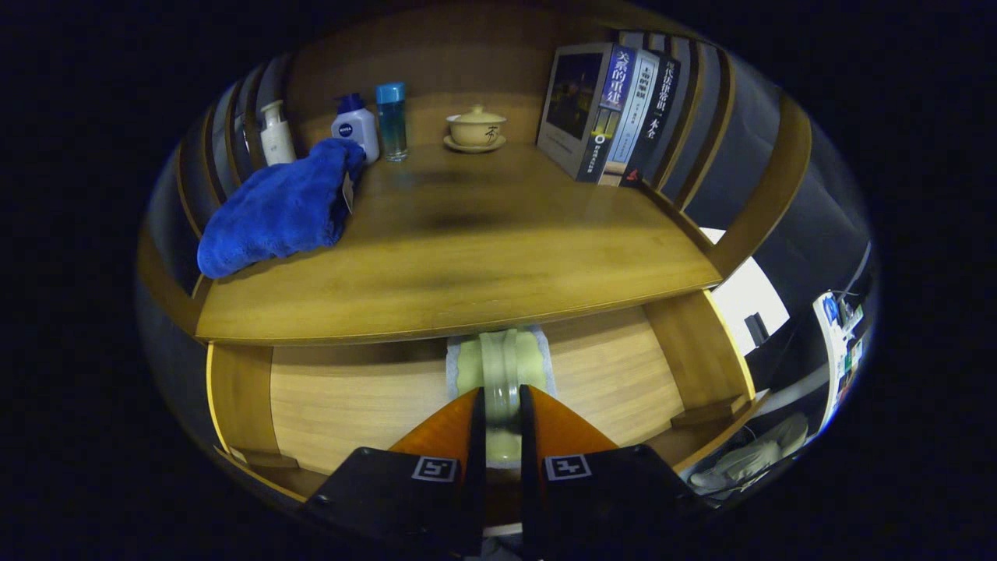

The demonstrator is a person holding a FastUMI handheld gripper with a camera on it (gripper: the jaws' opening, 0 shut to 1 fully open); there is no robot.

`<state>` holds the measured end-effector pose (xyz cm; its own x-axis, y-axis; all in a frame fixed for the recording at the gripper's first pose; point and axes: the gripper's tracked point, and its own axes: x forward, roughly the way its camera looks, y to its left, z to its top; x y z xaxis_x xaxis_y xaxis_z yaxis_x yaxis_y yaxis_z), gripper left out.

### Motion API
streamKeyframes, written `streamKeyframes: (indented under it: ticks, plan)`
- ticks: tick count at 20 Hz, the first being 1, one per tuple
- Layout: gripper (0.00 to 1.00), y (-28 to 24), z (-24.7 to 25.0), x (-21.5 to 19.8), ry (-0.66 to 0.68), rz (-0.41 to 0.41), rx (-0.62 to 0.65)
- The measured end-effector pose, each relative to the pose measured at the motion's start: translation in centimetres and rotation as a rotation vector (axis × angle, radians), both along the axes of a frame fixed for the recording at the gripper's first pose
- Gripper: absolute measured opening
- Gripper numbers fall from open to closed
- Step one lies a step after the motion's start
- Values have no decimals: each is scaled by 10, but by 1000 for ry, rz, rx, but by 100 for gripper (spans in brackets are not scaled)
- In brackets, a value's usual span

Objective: Pull open the drawer, take out the items inside it, and place them on the countertop above the cabinet.

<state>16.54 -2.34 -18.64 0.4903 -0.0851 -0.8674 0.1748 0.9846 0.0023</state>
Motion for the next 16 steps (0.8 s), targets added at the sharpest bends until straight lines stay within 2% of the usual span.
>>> streamKeyframes:
  ticks: [4,9,13,16]
  plan:
    - [27,-3,20,-12,2,19,-44]
    - [27,-6,48,-30,-12,-15,-80]
    - [27,-15,78,-37,-58,-40,-112]
    - [27,-18,103,-23,-131,-47,-110]
